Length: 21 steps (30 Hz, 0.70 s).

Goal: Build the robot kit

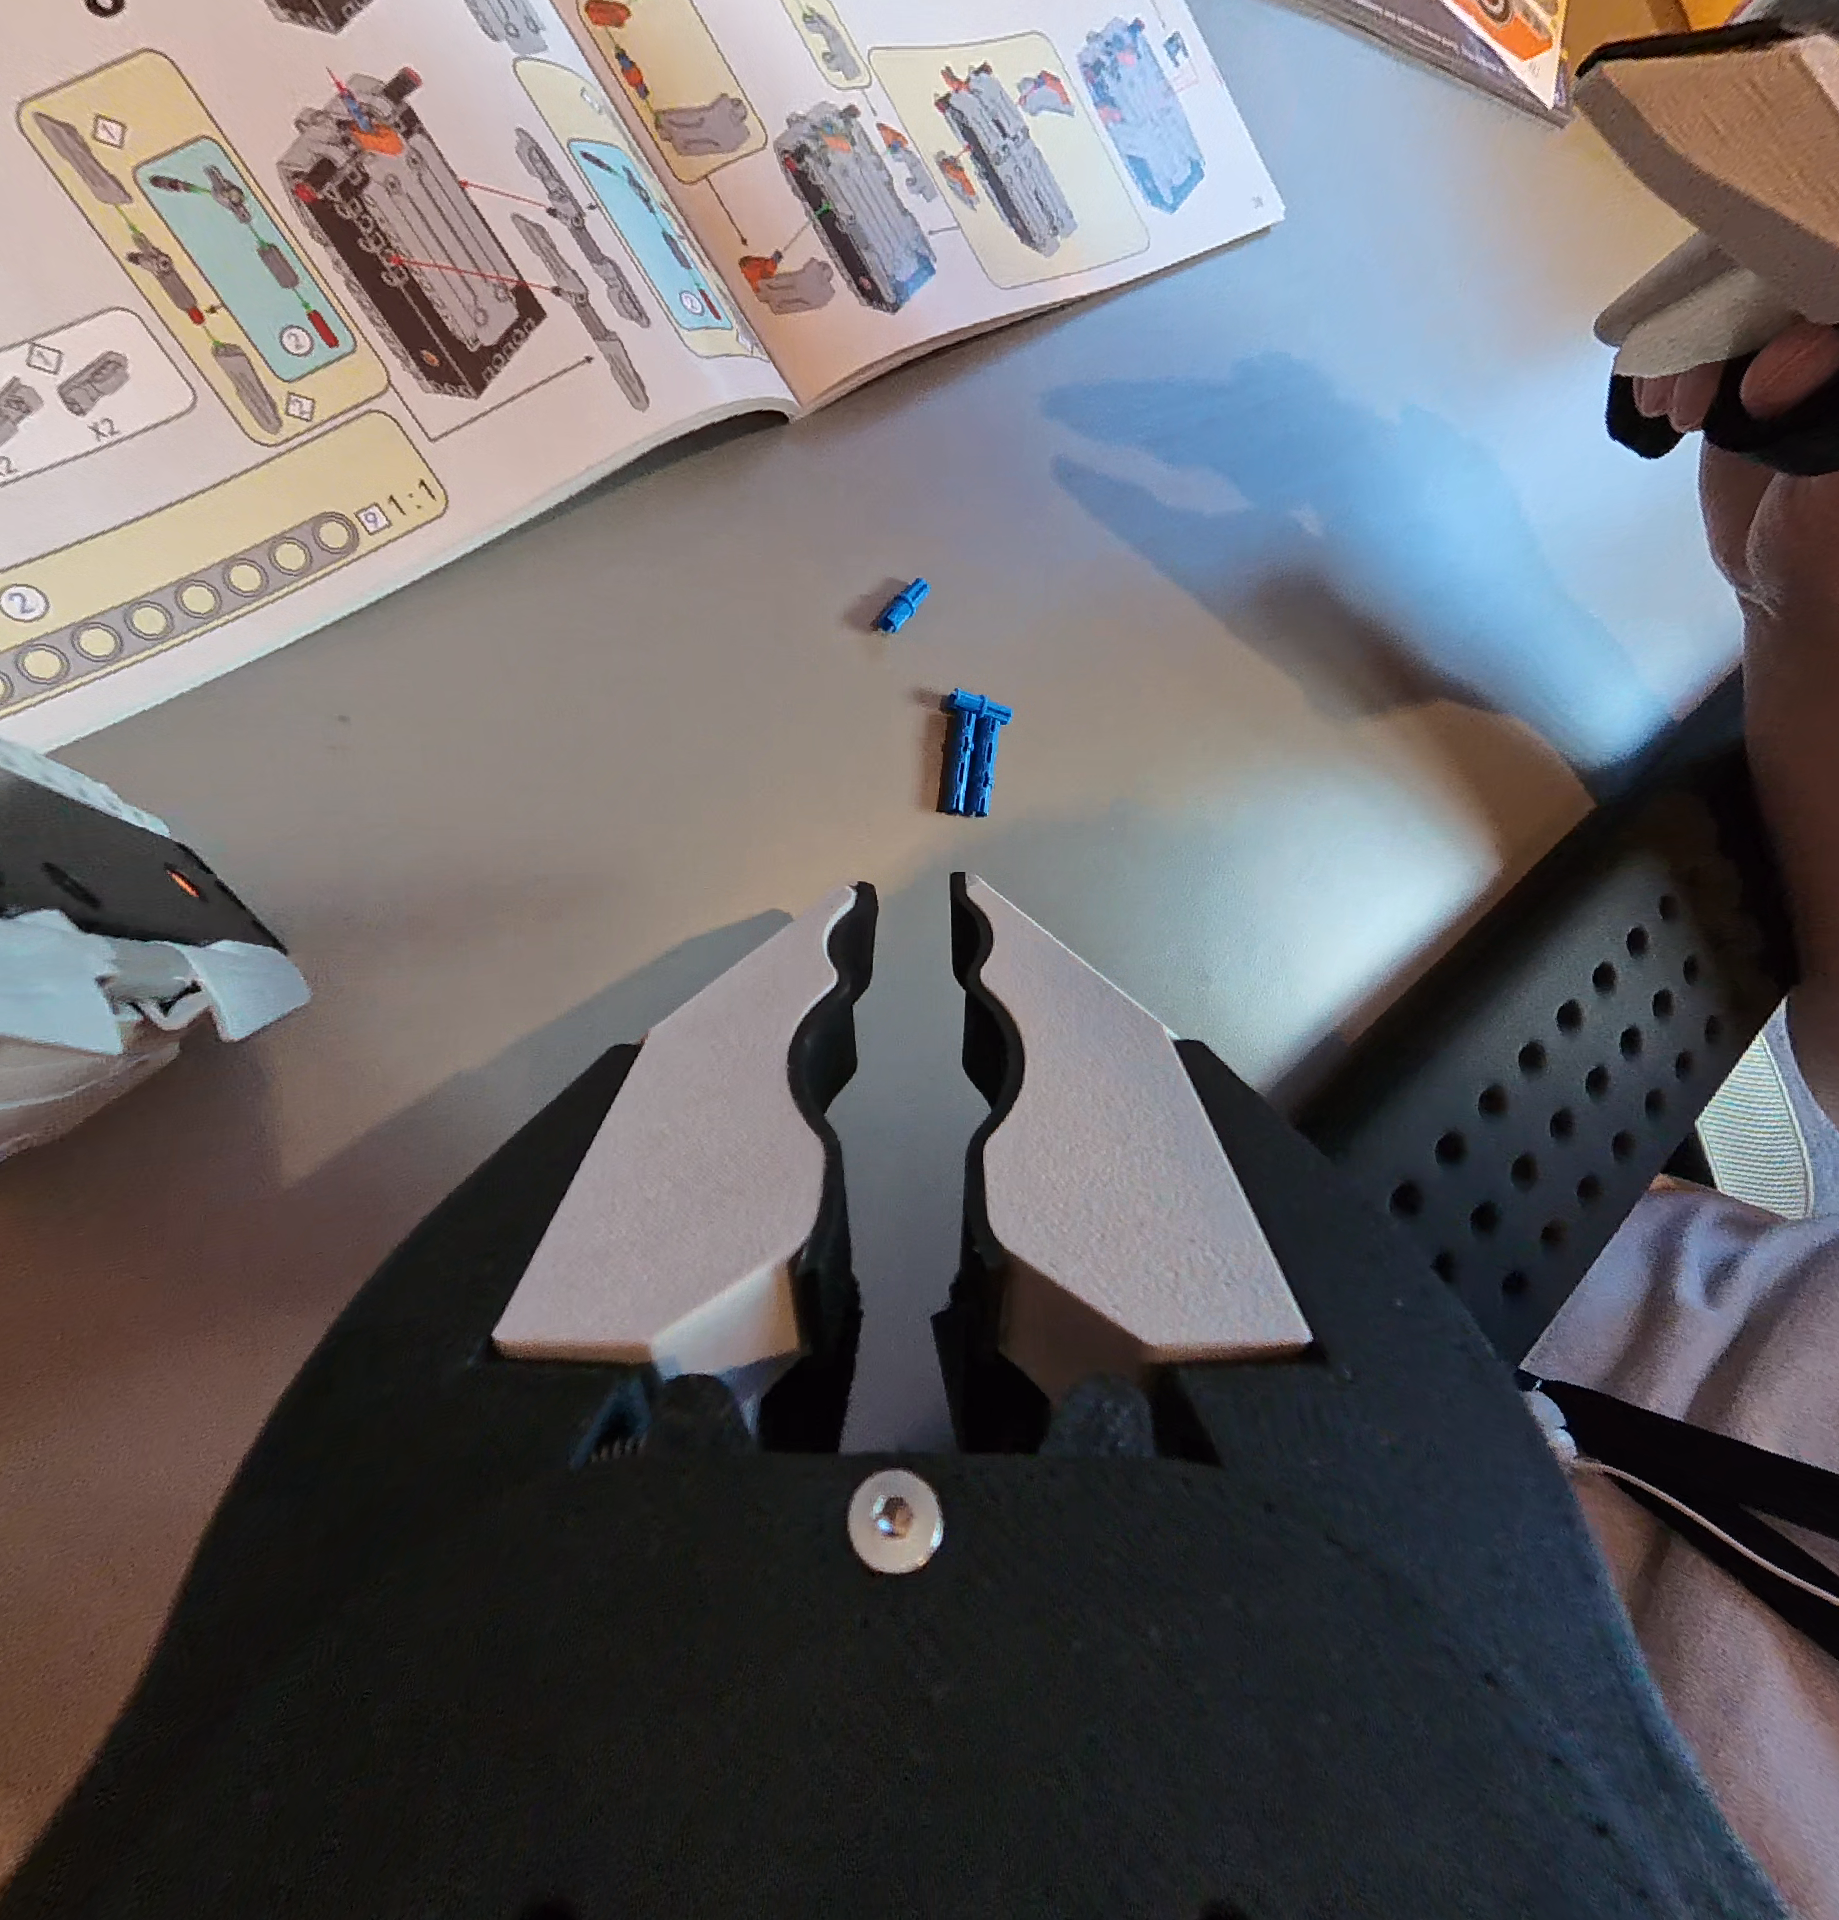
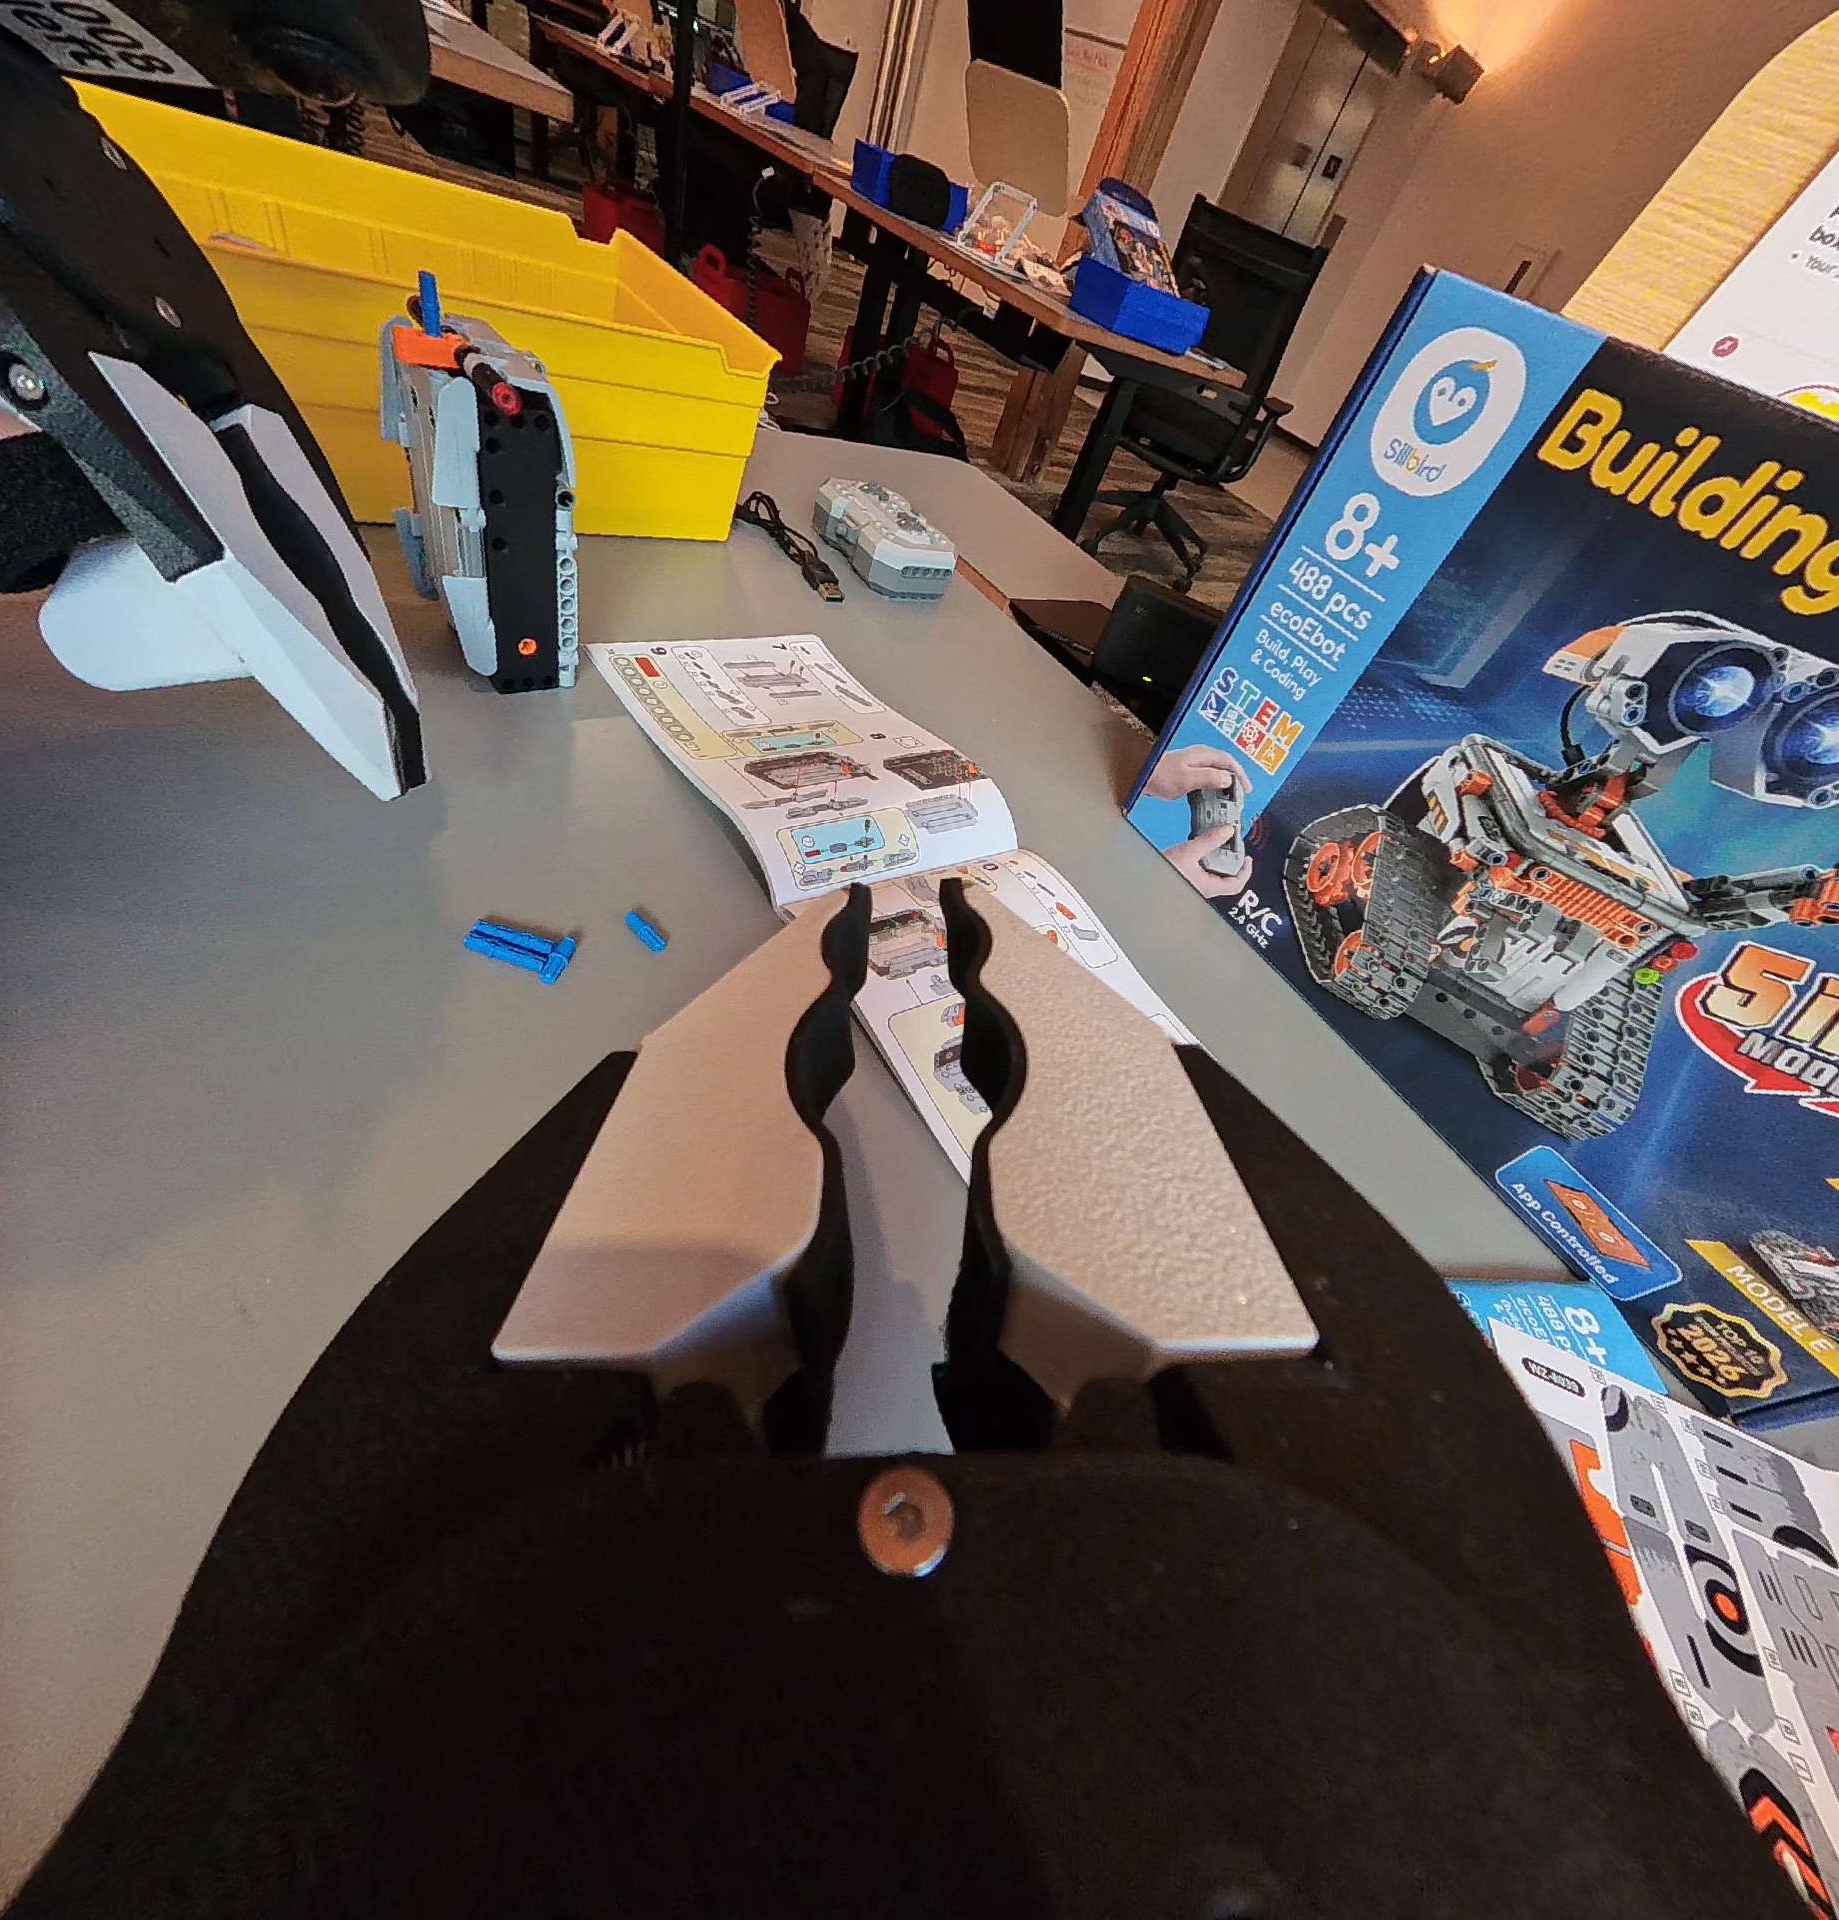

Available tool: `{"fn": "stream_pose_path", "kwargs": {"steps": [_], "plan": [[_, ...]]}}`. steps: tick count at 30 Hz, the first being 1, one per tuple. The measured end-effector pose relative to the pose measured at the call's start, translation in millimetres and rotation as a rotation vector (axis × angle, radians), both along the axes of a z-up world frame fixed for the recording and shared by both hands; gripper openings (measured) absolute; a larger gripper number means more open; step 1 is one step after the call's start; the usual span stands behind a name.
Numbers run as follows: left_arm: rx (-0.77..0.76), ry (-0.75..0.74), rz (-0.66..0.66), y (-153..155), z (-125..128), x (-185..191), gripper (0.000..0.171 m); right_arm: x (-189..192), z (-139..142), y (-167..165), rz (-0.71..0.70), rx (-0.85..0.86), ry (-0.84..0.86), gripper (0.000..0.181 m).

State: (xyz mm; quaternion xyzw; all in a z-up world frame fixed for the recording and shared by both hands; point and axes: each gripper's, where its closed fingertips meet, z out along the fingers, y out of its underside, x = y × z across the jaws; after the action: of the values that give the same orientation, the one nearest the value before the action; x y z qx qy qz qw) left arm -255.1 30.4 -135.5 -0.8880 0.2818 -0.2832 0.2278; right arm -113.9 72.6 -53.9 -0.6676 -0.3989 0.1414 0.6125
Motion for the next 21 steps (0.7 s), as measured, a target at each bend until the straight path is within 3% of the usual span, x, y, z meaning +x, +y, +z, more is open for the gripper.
{"fn": "stream_pose_path", "kwargs": {"steps": [9, 16, 21], "plan": [[0.035, -0.025, -0.003, 2, 8, 1, 0.011, -4, 0, -3, 0.015, 0.000, -0.015, 0.013], [0.199, -0.050, 0.011, 12, 22, 10, 0.007, -12, -12, -2, 0.042, -0.052, -0.007, 0.014], [0.188, -0.155, 0.026, 6, 40, 15, 0.004, -11, -9, 0, 0.007, -0.064, 0.015, 0.014]]}}
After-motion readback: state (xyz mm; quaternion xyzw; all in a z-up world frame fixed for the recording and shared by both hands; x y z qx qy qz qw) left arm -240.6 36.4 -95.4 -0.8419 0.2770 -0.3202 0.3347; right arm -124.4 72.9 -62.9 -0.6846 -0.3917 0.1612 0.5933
